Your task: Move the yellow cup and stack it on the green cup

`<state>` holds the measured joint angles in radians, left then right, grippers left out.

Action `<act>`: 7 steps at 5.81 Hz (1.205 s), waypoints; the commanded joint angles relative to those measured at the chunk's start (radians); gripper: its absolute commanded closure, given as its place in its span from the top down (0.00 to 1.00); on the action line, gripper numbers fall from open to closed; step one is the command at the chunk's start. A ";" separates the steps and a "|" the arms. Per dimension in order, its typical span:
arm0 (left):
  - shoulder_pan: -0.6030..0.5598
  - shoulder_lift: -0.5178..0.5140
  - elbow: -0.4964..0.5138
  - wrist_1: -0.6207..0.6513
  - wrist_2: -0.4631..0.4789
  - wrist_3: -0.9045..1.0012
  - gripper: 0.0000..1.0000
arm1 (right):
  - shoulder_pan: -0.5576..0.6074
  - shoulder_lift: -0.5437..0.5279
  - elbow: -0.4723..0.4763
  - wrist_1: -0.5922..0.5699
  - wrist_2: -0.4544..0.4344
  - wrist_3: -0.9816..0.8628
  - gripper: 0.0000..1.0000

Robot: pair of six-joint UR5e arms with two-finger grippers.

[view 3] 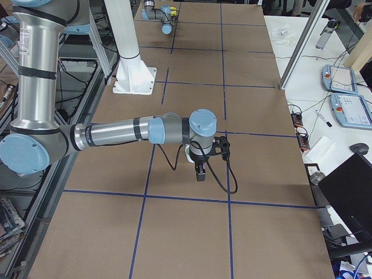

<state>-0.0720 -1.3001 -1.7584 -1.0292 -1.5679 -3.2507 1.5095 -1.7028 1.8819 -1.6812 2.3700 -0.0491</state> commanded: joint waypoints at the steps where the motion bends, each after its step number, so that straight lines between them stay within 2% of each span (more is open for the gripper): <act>1: 0.000 0.005 0.011 -0.002 0.003 0.040 1.00 | 0.000 -0.001 0.000 0.000 0.000 0.000 1.00; 3: -0.002 0.007 0.065 -0.031 0.008 0.092 1.00 | 0.000 -0.001 0.000 0.000 0.002 0.000 1.00; 7: -0.002 0.048 0.102 -0.080 0.009 0.114 1.00 | 0.000 0.000 0.002 0.000 0.002 0.002 1.00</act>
<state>-0.0736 -1.2536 -1.6698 -1.1058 -1.5596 -3.1376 1.5094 -1.7032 1.8837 -1.6812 2.3715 -0.0476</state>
